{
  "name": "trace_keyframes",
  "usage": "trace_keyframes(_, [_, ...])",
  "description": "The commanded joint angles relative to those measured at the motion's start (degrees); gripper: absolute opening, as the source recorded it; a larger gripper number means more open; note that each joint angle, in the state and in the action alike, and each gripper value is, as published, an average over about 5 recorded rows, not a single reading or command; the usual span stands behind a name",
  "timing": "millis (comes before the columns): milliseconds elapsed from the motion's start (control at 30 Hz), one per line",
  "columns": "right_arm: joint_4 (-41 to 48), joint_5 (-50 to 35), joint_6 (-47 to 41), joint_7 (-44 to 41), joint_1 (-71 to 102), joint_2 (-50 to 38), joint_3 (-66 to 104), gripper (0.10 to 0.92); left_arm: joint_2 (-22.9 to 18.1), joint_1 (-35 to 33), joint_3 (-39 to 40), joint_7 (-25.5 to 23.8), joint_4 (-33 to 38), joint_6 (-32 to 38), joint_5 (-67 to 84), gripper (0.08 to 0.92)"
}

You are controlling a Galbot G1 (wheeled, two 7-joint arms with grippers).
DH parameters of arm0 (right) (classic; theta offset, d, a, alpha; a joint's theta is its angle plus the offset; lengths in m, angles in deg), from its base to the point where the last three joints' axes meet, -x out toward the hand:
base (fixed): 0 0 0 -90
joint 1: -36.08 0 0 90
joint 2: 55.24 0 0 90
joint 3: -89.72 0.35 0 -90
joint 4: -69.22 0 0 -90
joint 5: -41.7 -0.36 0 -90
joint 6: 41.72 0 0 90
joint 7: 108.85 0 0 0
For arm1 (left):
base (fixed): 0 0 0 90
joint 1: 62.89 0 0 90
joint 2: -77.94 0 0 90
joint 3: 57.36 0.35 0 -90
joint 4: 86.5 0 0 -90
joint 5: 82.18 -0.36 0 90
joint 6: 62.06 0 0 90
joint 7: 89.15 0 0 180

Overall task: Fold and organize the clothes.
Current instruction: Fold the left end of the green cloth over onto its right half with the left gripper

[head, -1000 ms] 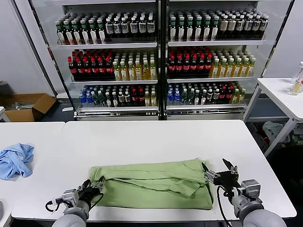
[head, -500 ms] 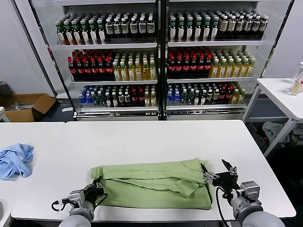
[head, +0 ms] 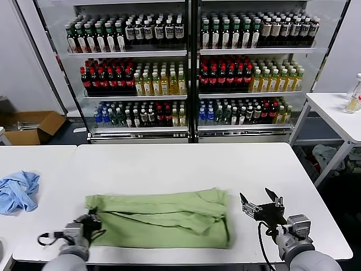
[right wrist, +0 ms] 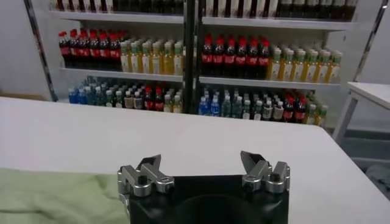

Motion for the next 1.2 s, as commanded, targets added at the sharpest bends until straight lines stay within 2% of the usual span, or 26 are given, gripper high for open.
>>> trace_keyframes(33, [0.17, -0.17, 0.07, -0.05, -0.13, -0.43, 0.25, 0.823, 5.81, -4.12, -22.66, -7.06, 1.28, -1.68, 3.31, 0.088])
trace_keyframes(167, [0.06, -0.15, 0.04, 0.0, 0.14, -0.59, 0.44, 0.823, 5.38, -3.46, -19.95, -3.27, 5.23, -1.73, 16.48, 0.088])
trace_keyframes(300, [-0.28, -0.05, 0.0, 0.03, 0.98, -0.61, 0.63, 0.823, 2.4, -1.92, -13.99, -0.07, 10.72, -1.72, 33.85, 0.088])
trace_keyframes(433, [-0.58, -0.09, -0.19, 0.08, 1.7, -0.95, 1.17, 0.823, -0.84, -1.66, -5.57, 0.11, 15.53, -1.64, 37.74, 0.088])
trace_keyframes(567, [-0.56, -0.04, -0.32, 0.14, 1.95, -0.99, 1.46, 0.823, -4.49, -1.2, 3.48, -2.8, 18.11, -1.45, 34.23, 0.088])
trace_keyframes(767, [-0.46, 0.55, -0.31, 0.15, 2.73, -0.13, 1.45, 0.823, -9.98, 3.08, 12.43, -4.08, 13.84, -0.2, 26.4, 0.088])
trace_keyframes(1000, [-0.39, 0.96, -0.32, 0.18, 2.76, 0.02, 1.35, 0.823, -14.7, 8.17, 16.71, -3.53, 5.22, 4.64, 23.09, 0.088])
trace_keyframes(1200, [0.02, 1.04, -0.31, 0.21, 2.2, 0.17, 1.0, 0.823, -16.79, 9.18, 19.48, -2.51, 3.05, 4.11, 21.92, 0.088])
